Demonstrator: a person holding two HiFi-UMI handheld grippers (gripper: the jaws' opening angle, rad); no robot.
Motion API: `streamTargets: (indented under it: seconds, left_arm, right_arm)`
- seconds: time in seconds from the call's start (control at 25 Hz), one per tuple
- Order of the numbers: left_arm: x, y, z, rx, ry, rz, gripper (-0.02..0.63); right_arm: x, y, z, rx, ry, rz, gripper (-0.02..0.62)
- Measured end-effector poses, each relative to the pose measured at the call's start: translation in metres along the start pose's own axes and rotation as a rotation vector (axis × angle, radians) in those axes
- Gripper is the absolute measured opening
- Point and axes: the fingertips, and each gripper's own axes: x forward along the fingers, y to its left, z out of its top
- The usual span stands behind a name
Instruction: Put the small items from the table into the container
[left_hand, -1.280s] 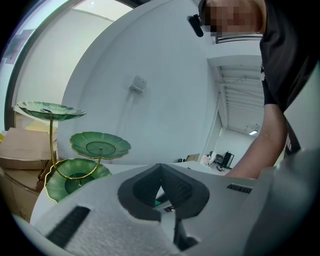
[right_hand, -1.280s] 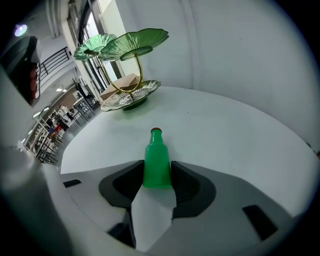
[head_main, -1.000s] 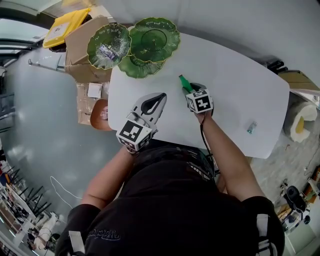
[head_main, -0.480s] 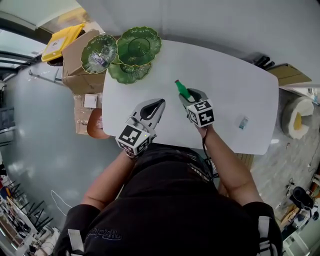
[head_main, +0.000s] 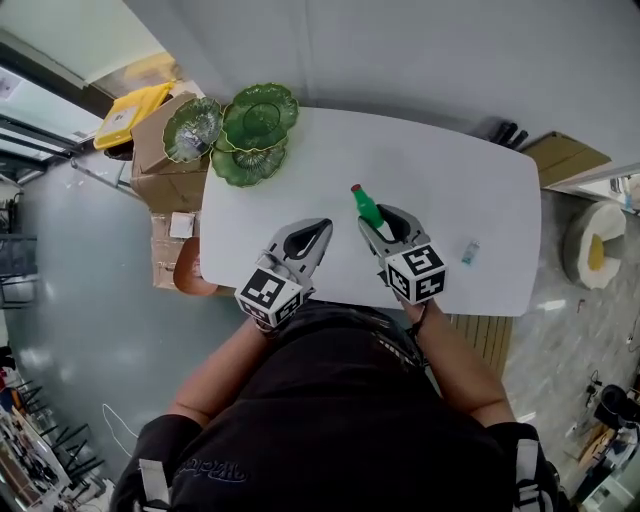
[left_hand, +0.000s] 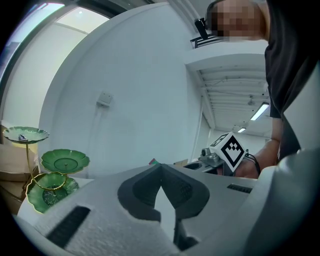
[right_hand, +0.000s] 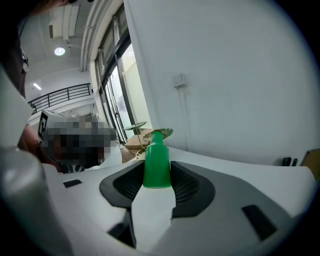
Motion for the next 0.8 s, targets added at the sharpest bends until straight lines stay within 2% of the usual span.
streamTargets:
  seconds: [0.24, 0.48, 0.8]
  left_arm:
    - [-0.001, -0.028, 0.001, 0.010, 0.001, -0.012, 0.007]
    - [-0.006, -0.035, 0.005, 0.024, -0.001, 0.013, 0.006]
    - [-0.034, -0.009, 0.006, 0.014, -0.011, 0.085, 0.006]
  right_arm:
    - [-0.041, 0.009, 0.005, 0.003, -0.054, 0.011, 0.169]
    - [-0.041, 0.021, 0.010, 0.011, -0.085, 0.050, 0.169]
    - [-0.026, 0.040, 0.022, -0.011, -0.098, 0.082, 0.169]
